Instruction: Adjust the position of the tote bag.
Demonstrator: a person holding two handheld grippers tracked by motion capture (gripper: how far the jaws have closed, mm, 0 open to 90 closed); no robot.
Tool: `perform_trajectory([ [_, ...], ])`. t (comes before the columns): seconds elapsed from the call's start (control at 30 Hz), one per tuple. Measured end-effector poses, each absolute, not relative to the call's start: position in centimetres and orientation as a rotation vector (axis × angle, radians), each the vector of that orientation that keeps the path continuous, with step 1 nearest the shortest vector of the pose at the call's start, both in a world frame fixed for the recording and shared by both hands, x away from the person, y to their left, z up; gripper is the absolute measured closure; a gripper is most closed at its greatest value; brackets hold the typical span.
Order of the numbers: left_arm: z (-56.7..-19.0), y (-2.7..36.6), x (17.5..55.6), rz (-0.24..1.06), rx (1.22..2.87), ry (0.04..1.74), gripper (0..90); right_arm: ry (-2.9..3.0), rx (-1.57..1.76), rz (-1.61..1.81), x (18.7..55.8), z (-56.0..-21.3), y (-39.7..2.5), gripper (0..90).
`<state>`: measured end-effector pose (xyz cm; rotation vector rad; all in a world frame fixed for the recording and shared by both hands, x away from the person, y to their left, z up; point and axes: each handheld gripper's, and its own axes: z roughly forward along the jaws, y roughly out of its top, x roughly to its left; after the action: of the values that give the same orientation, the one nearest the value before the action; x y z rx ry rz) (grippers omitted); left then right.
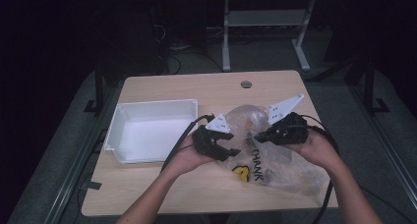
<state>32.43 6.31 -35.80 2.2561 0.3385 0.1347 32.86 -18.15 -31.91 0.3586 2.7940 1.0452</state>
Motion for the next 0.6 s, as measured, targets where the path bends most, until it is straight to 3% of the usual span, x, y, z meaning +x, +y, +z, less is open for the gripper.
perform_trajectory([
  [0.6,-35.3,6.0,32.0,0.121,2.176,0.340,38.6,2.802,0.341,1.089,33.6,-31.5,-16.9,87.8],
])
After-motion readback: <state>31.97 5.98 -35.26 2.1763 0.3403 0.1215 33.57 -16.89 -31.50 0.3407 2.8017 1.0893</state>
